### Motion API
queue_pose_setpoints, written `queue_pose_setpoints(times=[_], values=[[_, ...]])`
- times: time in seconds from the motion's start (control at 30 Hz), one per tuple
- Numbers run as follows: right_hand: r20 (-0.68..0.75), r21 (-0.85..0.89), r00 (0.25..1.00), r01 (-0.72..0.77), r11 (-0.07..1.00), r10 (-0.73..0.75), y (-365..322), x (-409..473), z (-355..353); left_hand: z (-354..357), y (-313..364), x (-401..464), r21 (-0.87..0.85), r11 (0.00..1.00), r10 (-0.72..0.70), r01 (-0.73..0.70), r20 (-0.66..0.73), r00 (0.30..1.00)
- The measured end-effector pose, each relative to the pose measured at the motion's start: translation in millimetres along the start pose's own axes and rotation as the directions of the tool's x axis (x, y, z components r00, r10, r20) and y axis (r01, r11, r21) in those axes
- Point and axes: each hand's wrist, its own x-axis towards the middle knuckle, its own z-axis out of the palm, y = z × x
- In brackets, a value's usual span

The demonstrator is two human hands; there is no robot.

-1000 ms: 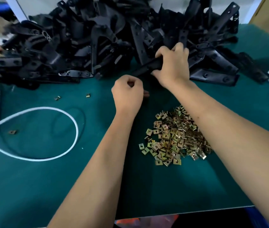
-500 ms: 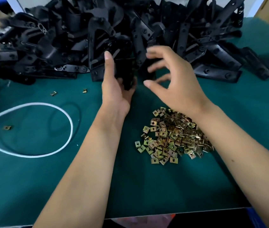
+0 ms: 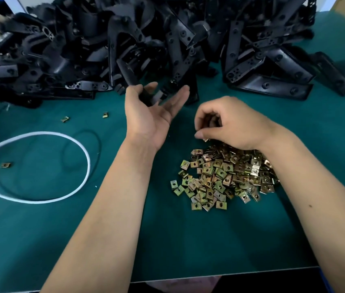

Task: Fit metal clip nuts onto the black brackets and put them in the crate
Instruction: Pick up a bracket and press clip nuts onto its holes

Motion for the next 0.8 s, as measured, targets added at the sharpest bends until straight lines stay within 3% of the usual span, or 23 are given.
queue_pose_setpoints(times=[0.1, 0.2, 0.37, 0.47, 0.6, 0.73, 0.8], values=[[-0.164, 0.105, 0.986, 0.03, 0.994, -0.012, 1, 0, 0, 0, -3, 2, 0.111, 0.992, -0.061, 0.058, 0.024, 0.998], [-0.26, 0.329, 0.964, 0.04, 0.943, 0.05, 2, 2, 2, 2, -4, 2, 0.194, 0.98, -0.041, 0.035, 0.025, 0.999], [-0.139, 0.435, 0.985, -0.027, 0.9, 0.097, 5, 2, 5, -3, 0, 4, 0.253, 0.967, 0.028, -0.038, 0.043, 0.999], [-0.166, 0.379, 0.98, -0.039, 0.925, 0.11, 4, 1, 7, -4, -1, 4, 0.294, 0.954, 0.046, -0.055, 0.04, 0.998], [-0.26, 0.103, 0.965, -0.012, 0.995, 0.038, 2, 2, 6, -3, -2, 3, 0.292, 0.952, 0.086, -0.087, 0.017, 0.996], [-0.117, -0.137, 0.992, 0.023, 0.99, -0.039, -1, 4, 11, -1, -2, 3, 0.297, 0.95, 0.106, -0.096, -0.02, 0.994], [-0.087, -0.174, 0.994, 0.044, 0.984, -0.06, -3, 6, 14, 0, -2, 2, 0.309, 0.946, 0.111, -0.094, -0.04, 0.993]])
